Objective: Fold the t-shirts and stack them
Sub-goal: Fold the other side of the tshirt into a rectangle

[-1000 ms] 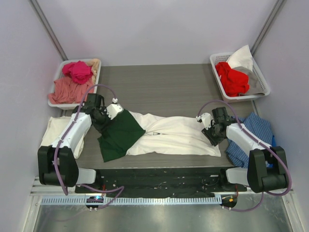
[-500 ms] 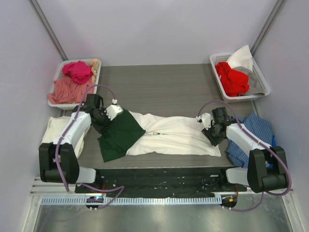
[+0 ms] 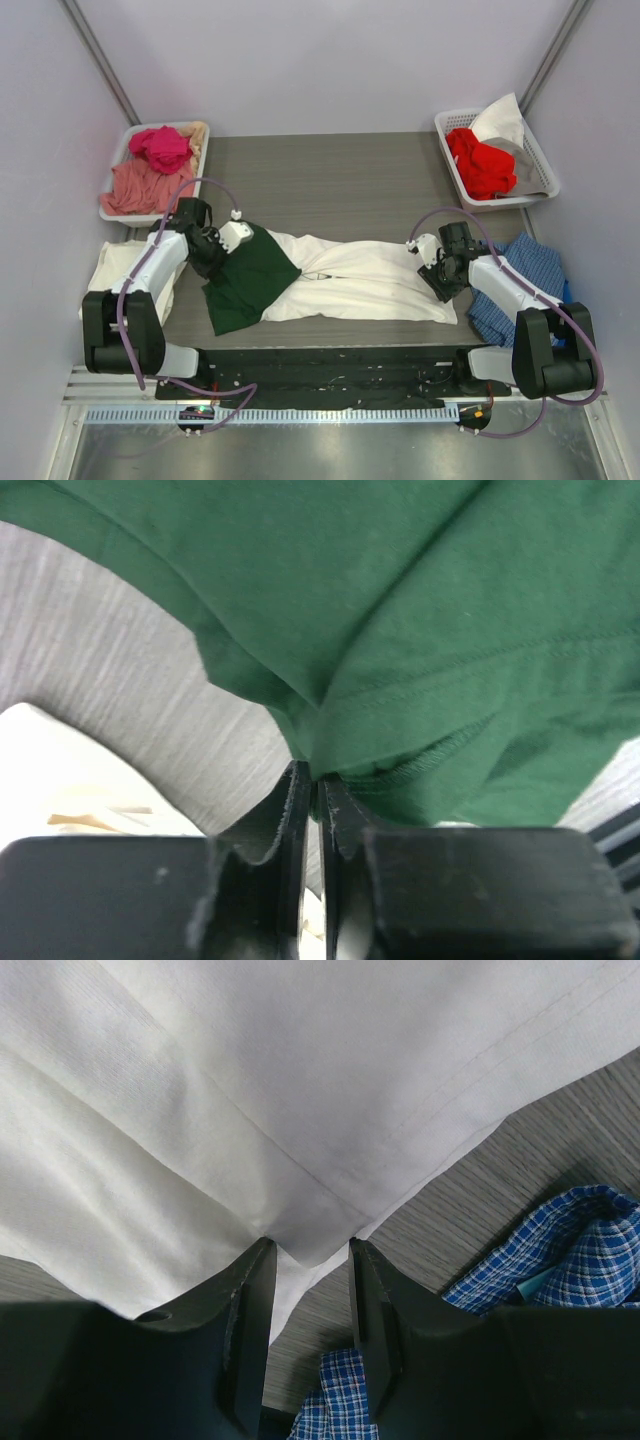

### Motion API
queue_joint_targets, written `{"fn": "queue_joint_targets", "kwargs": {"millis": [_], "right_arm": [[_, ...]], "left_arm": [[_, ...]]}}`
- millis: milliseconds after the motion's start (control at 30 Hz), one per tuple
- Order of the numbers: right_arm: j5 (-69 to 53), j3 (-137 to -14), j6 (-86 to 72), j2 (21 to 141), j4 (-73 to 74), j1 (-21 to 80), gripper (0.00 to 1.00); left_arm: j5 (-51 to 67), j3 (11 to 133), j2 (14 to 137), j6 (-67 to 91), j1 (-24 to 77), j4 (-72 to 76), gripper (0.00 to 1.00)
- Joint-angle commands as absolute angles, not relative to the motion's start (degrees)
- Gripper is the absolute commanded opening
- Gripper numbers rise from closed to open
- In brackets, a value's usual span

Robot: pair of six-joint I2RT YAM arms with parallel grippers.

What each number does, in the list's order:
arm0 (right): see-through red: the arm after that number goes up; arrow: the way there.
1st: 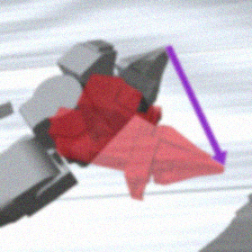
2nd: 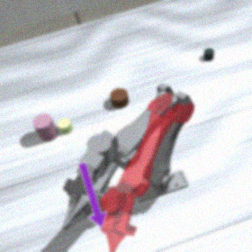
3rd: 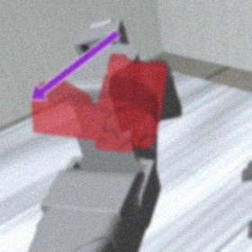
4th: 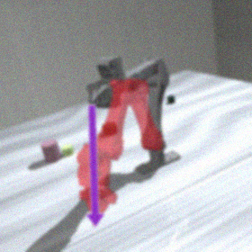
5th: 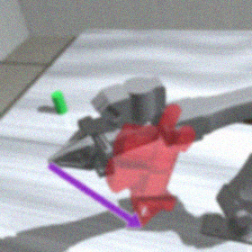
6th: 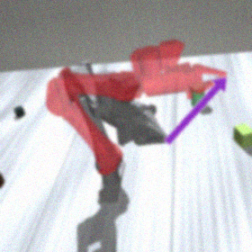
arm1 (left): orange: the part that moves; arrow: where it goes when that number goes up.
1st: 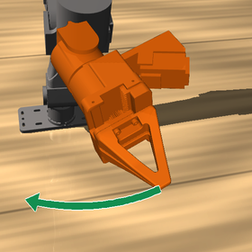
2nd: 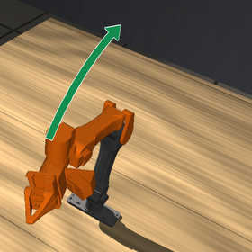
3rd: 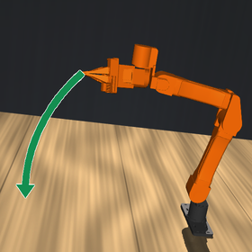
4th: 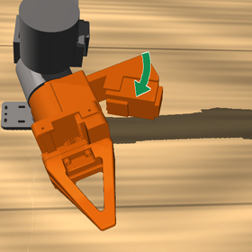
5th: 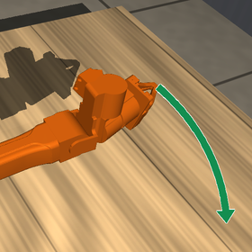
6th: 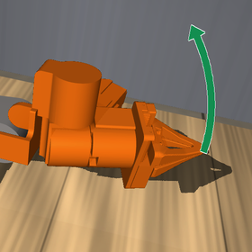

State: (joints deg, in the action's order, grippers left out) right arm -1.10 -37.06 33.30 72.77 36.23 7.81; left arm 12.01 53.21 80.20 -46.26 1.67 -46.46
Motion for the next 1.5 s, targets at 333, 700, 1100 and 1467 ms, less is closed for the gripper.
{"fn": "queue_joint_targets", "kwargs": {"millis": [333, 700, 1100, 1467], "right_arm": [[-0.79, -37.97, 33.31, 74.27, 34.80, 8.09, 0.42], [-0.79, -38.76, 32.78, 75.59, 34.89, 8.17, 0.42], [-0.53, -38.50, 32.70, 75.50, 34.98, 8.09, 0.42], [-0.44, -38.41, 32.34, 75.50, 34.98, 8.17, 0.42]], "left_arm": [[17.23, 55.20, 70.42, -46.41, 1.23, -58.70, 0.06], [18.19, 58.18, 65.65, -48.16, 1.41, -65.91, 0.15], [22.14, 55.81, 64.15, -50.53, 2.19, -68.81, 0.26], [30.32, 52.83, 67.14, -58.45, 8.96, -70.93, 0.42]]}}
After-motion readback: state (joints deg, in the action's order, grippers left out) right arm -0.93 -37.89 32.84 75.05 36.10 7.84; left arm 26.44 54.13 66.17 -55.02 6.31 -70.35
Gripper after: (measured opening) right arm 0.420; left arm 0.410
